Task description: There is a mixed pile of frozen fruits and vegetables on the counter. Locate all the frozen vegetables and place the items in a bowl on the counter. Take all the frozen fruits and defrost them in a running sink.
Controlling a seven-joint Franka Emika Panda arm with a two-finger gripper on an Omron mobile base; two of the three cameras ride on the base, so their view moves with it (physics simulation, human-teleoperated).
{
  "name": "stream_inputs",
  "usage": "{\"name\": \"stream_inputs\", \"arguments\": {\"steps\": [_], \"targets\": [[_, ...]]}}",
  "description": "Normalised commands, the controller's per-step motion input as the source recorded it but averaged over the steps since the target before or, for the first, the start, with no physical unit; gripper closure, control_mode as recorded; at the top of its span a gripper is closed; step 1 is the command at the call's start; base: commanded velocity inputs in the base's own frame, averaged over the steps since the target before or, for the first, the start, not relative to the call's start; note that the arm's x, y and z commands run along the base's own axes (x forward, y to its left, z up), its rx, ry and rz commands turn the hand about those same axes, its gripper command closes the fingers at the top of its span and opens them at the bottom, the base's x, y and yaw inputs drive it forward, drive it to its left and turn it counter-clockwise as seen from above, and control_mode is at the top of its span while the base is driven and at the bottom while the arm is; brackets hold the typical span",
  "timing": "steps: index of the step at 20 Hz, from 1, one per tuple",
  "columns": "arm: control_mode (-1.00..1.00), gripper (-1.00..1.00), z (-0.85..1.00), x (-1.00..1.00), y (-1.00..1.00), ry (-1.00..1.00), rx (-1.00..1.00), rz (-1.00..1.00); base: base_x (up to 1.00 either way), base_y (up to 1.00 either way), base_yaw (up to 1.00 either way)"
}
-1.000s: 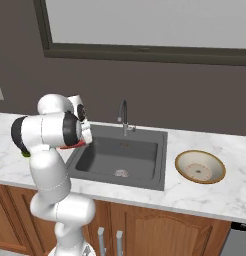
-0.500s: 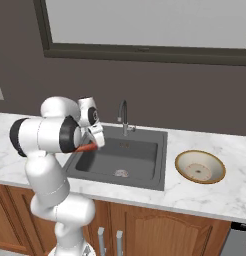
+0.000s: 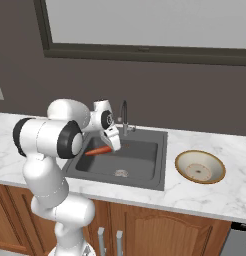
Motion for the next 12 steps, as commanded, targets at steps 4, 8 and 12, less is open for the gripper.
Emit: {"name": "stream_inputs", "arguments": {"steps": [4,8,12], "targets": [[-1.0,1.0,0.0,-0.06,-0.66,-0.02,0.01,0.01,0.0,0.0,0.0],[-1.0,1.0,0.0,-0.03,-0.66,-0.02,0.02,0.01,0.0,0.0,0.0],[-1.0,1.0,0.0,0.0,-0.66,-0.01,0.0,0.03,0.0,0.0,0.0]]}}
